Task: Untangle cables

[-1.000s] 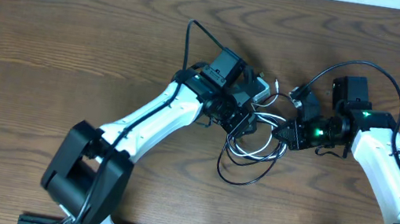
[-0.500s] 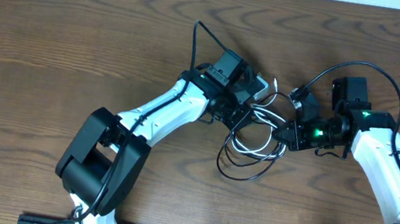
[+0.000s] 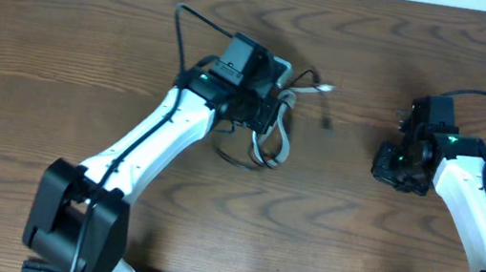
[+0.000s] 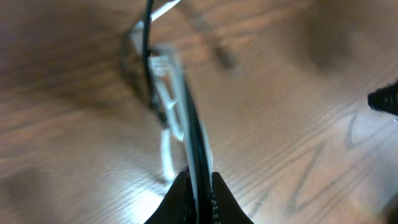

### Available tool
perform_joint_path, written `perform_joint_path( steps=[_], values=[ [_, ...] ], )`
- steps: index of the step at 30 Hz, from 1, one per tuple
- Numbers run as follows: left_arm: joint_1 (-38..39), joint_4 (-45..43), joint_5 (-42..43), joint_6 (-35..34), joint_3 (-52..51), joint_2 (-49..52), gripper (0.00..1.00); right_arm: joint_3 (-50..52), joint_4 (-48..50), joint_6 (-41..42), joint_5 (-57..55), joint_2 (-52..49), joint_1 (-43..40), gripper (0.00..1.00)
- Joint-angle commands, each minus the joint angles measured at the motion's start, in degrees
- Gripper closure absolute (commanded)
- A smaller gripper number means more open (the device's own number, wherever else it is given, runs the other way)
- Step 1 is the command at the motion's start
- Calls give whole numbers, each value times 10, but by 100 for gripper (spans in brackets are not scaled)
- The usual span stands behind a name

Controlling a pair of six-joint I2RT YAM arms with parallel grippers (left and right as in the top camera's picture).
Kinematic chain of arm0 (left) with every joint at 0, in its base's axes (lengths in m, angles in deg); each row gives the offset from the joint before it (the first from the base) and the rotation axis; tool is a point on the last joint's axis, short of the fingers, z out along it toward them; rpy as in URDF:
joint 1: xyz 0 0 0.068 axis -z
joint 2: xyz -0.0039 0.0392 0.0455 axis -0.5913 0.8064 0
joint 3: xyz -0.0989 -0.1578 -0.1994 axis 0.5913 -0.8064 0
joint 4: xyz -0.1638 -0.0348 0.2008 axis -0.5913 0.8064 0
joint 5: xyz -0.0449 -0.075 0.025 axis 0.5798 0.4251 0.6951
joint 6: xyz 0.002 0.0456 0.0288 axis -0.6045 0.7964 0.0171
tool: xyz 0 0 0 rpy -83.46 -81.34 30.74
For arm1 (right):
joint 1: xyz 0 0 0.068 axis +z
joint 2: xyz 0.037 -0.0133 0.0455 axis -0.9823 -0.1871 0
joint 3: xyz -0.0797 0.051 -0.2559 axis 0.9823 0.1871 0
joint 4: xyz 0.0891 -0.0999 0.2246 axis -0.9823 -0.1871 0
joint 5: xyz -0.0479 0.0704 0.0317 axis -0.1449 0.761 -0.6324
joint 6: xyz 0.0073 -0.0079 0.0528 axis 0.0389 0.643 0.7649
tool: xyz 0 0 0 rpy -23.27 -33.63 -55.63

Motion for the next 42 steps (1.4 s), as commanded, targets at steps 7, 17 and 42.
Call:
perform_joint_path(
  steps=[7, 17, 42],
  values=[
    [5, -22, 2, -17, 16, -78, 92, 1, 44, -60, 61, 5, 0, 73],
    [5, -38, 37, -106, 16, -104, 93, 1, 172, -158, 390, 5, 25, 43],
    [-11, -71, 64, -164, 16, -108, 93, 1, 179, 132, -78, -79, 122, 59]
  ],
)
